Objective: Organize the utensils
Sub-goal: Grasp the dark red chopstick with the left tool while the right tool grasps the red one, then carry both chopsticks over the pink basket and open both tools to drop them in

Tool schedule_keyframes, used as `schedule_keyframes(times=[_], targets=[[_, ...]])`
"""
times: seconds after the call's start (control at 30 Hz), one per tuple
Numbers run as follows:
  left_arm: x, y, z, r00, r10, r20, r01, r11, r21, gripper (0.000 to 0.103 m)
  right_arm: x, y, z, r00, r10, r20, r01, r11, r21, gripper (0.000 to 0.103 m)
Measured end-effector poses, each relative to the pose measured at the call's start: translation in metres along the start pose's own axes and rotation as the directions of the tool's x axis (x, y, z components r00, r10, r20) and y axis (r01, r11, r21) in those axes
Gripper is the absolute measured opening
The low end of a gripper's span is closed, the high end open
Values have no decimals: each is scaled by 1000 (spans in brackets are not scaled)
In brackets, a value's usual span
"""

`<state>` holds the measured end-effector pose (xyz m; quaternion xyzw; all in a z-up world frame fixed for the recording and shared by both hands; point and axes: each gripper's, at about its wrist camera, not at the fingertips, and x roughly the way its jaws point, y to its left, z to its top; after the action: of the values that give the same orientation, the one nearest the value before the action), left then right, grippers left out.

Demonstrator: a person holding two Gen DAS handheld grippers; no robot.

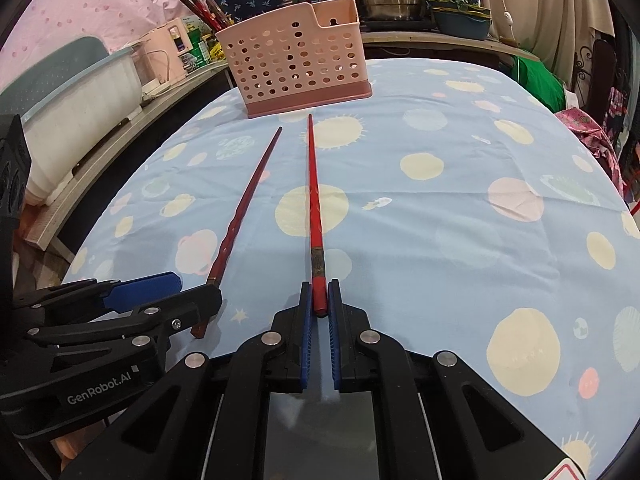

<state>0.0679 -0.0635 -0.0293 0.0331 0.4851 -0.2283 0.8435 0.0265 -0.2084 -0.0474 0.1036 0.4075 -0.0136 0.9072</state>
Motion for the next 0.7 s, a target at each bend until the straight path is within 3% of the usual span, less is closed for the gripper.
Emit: schedule_keyframes(times=[0.27, 0.7], targets=[[2, 2, 1, 1000, 16, -2, -16, 1000, 5, 8, 0, 0, 0, 1000, 1, -1, -1, 1000, 0, 7], [-5, 5, 7, 1000, 23, -18, -23, 999, -26, 7, -18, 2, 11, 999, 30, 12, -30, 999, 12, 7]])
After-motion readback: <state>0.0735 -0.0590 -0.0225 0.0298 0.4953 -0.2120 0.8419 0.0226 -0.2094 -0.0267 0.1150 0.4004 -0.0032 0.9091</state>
